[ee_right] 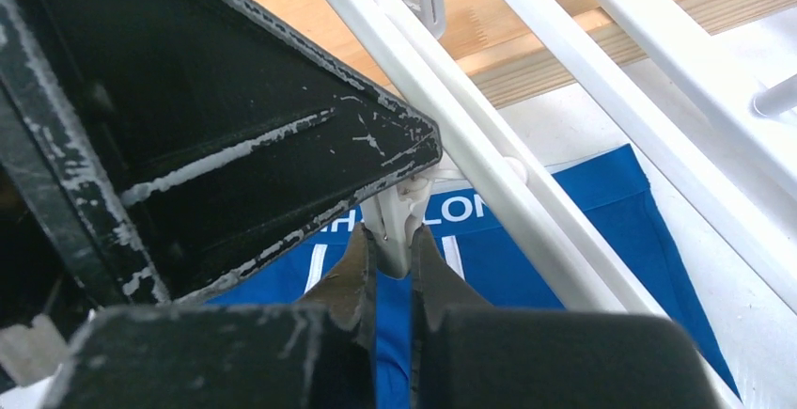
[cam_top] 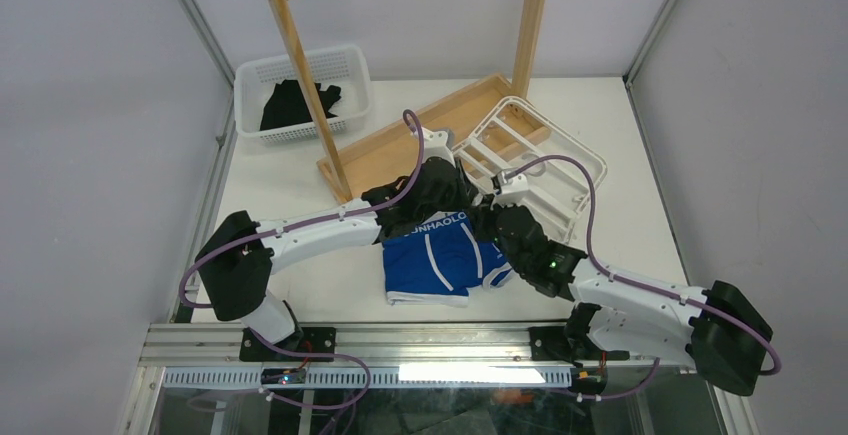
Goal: Clip the underwear to the hanger
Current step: Open the clamp at the hanger.
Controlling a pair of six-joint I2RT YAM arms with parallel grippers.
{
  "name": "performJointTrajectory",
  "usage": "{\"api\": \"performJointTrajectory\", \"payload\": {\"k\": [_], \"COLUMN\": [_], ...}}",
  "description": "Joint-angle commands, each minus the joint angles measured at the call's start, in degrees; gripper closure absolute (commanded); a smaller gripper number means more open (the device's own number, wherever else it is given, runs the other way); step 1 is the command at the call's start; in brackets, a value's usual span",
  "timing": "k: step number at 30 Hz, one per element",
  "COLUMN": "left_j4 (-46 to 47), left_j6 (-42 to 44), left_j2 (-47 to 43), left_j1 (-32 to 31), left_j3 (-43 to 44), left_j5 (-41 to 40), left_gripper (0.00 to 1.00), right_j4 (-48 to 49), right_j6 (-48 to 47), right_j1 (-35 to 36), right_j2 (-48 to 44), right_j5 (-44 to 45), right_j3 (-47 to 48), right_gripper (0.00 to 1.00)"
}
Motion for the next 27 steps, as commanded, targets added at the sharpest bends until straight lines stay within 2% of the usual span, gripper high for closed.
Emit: {"api": "performJointTrajectory", "payload": {"k": [1,2,8,10,13,16,19,27], "left_j4": [0.8,1.4,6.0,8.0,13.4,22.7,30.3,42.3], "left_j6": [1.2,1.6,3.6,4.6,5.9,7.3,9.0,14.1], "left_j2": [-1.3,-1.5,-4.7,-6.1,-8.3,-10.5,-11.4,-10.1], "left_j1": [-0.5,-0.5,-0.2,0.3,2.5,6.1,8.2,8.4], "left_j3": [1.6,1.3,-1.8,-3.5,-7.0,-12.6,-17.2,-23.5], "left_j5": [1.1,1.7,2.6,3.4,8.4,21.0,29.5,35.2], "left_gripper": [0.88,0.84,0.41,0.31,0.25,0.22,0.22,0.12], "right_j4": [7.3,7.4,8.9,9.5,9.4,8.7,6.2,-3.1], "right_j6": [-0.2,-0.2,1.4,2.1,3.6,4.7,5.9,10.7], "right_j1": [-0.4,-0.5,-0.6,-0.9,-1.6,-2.3,-2.7,-2.9], "right_j2": [-2.6,-2.9,-6.3,-8.1,-11.1,-14.4,-18.6,-32.5], "right_j5": [2.4,2.2,0.7,-0.8,-2.9,-5.1,-7.2,-8.3], "right_j3": [-0.4,-0.8,-4.0,-5.5,-7.3,-9.1,-10.2,-13.8], "right_gripper": [1.00,1.00,1.00,1.00,1.00,1.00,1.00,1.00]}}
